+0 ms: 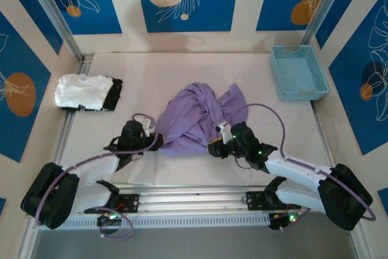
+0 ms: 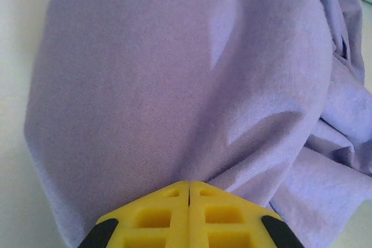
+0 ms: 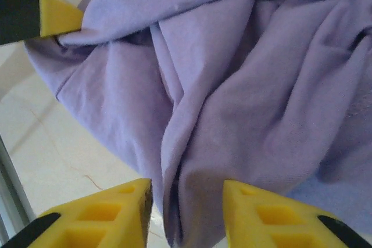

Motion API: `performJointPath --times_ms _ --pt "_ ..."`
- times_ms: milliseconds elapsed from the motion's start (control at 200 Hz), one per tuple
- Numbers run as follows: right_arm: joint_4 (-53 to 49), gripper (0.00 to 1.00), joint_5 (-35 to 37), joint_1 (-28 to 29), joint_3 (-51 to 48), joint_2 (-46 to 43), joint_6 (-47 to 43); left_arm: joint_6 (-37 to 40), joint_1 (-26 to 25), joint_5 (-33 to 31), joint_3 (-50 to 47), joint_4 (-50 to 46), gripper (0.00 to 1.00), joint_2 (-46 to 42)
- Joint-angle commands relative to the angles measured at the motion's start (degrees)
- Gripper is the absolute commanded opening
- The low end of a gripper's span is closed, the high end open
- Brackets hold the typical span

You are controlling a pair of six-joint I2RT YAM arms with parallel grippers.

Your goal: Fold the inside-out t-shirt

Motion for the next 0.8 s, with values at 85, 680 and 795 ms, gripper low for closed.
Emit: performJointPath --times_ms 85,680,795 --pt "-3.78 0.49 9.38 1.5 7.79 4.44 -3.0 5.3 -0.66 -4.76 2.25 -6.03 0.18 -3.6" --pt "1.86 0.0 3.96 -0.54 12.5 15.91 3.06 29.0 -18.13 -21.43 21.62 -14.87 0.69 13.44" --pt "1.15 0.0 3.65 -1.43 10.95 12.38 3.98 28.78 -18.22 -26.13 25.08 -13.85 0.41 19.32"
